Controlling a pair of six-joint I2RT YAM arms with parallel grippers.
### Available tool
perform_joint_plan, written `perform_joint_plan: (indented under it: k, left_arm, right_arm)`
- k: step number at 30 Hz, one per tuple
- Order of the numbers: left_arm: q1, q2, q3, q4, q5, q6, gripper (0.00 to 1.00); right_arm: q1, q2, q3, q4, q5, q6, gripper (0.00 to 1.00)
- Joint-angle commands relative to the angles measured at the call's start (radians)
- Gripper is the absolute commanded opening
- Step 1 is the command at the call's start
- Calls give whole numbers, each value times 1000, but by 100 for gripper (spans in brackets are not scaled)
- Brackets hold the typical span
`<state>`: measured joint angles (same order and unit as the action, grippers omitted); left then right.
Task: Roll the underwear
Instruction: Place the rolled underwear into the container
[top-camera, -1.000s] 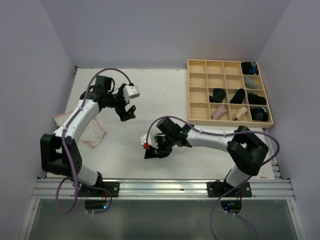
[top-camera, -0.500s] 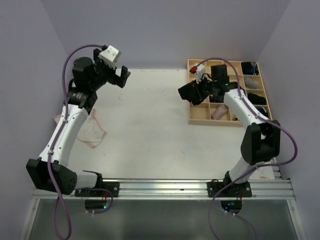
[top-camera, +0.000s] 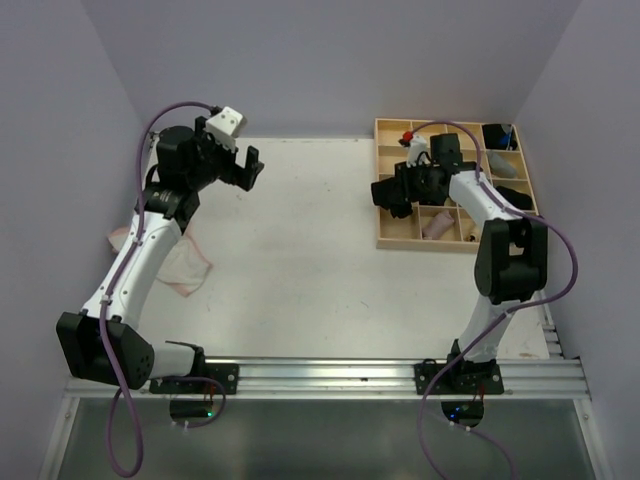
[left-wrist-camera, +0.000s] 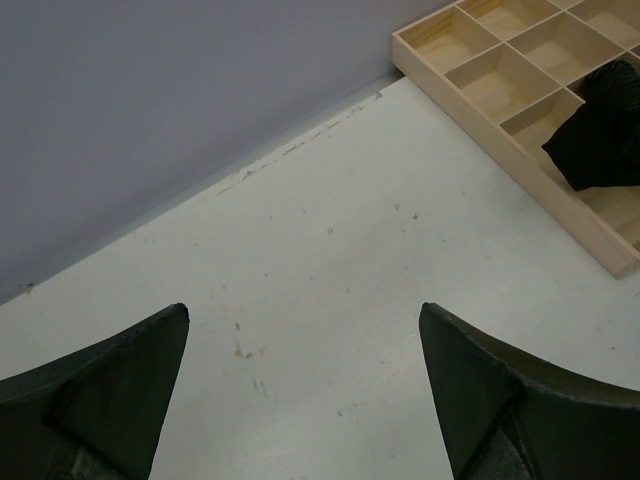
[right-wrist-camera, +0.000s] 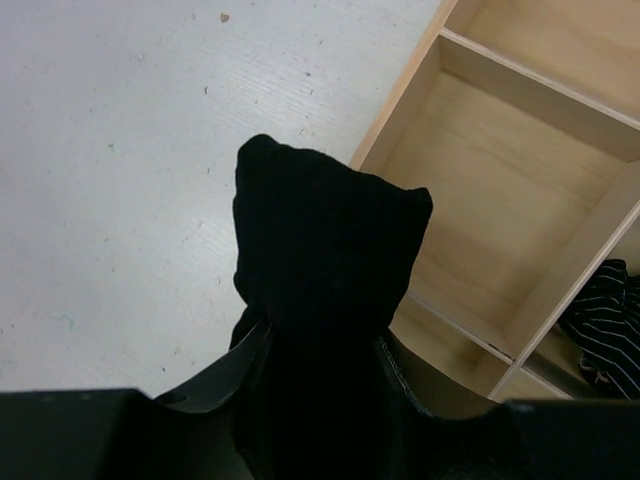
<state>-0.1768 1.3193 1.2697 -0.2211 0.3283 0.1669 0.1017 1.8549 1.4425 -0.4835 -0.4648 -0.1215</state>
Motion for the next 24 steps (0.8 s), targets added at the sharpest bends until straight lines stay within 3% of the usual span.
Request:
perform_joint_plan:
  k: [1, 7, 14, 20, 24]
  left_arm:
    - [3, -15, -6, -20, 2, -4, 100]
    - [2, -11, -9, -27, -17, 11, 100]
    - [2, 3, -13, -27, -43, 39, 100]
    - [2, 14, -13, -29, -61, 49, 100]
    - [2, 24, -13, -29, -84, 52, 100]
  right_arm:
    - [-13, 27, 58, 69, 18, 37, 0]
    - [-39, 72, 119, 164, 78, -65, 0]
    - [-37, 150, 193, 157, 162, -381, 0]
    - [15, 126, 95, 198, 348, -631, 0]
    - [81, 119, -11, 313, 443, -679, 0]
